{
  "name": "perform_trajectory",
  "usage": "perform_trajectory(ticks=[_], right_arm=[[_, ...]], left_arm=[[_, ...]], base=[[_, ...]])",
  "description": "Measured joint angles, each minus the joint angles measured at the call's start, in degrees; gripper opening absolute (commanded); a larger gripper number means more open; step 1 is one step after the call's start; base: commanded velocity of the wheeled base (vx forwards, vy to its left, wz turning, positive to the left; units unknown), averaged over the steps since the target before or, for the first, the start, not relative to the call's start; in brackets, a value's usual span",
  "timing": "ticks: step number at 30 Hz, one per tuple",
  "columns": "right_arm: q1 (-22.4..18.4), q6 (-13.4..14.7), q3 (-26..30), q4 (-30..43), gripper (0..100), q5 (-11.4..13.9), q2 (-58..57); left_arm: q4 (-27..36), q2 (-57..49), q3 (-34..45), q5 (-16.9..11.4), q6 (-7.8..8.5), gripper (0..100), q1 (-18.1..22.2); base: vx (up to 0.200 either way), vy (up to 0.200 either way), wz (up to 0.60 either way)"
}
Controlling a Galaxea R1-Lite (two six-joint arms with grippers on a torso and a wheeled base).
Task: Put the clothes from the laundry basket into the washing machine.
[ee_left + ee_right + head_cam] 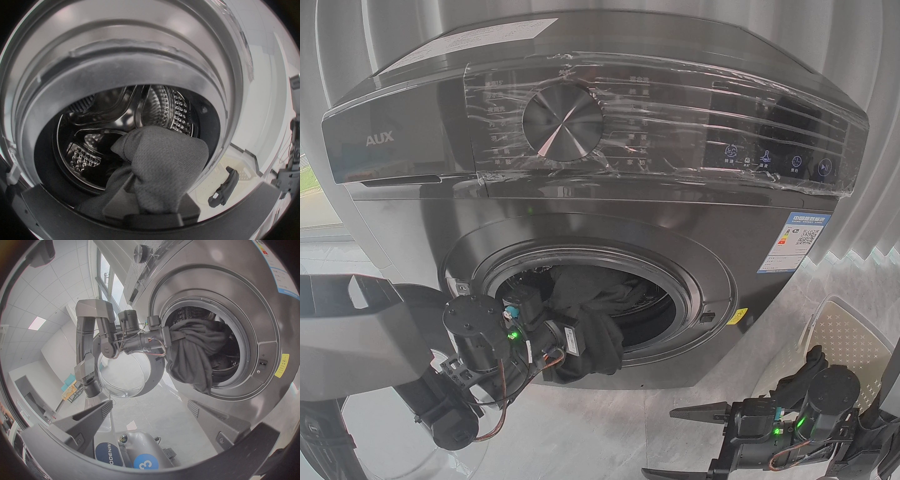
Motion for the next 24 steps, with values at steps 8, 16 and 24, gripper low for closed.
perform_trajectory(ticks=[8, 16, 24], right_arm=[[0.2, 0.0, 0.0, 0.0, 100, 0.0, 0.0], [0.0, 0.0, 0.0, 0.0, 100, 0.0, 0.0], [-0.3, 0.0, 0.0, 0.0, 100, 0.0, -0.1]], left_arm=[[0.8, 3.5, -7.2, 1.5, -5.17, 0, 0.6], [0.1, 8.8, -12.6, 2.4, -5.75, 0, 1.3], [0.2, 12.7, -17.9, 2.4, -6.08, 0, 2.8]], base=[[0.000, 0.000, 0.00], [0.000, 0.000, 0.00], [0.000, 0.000, 0.00]])
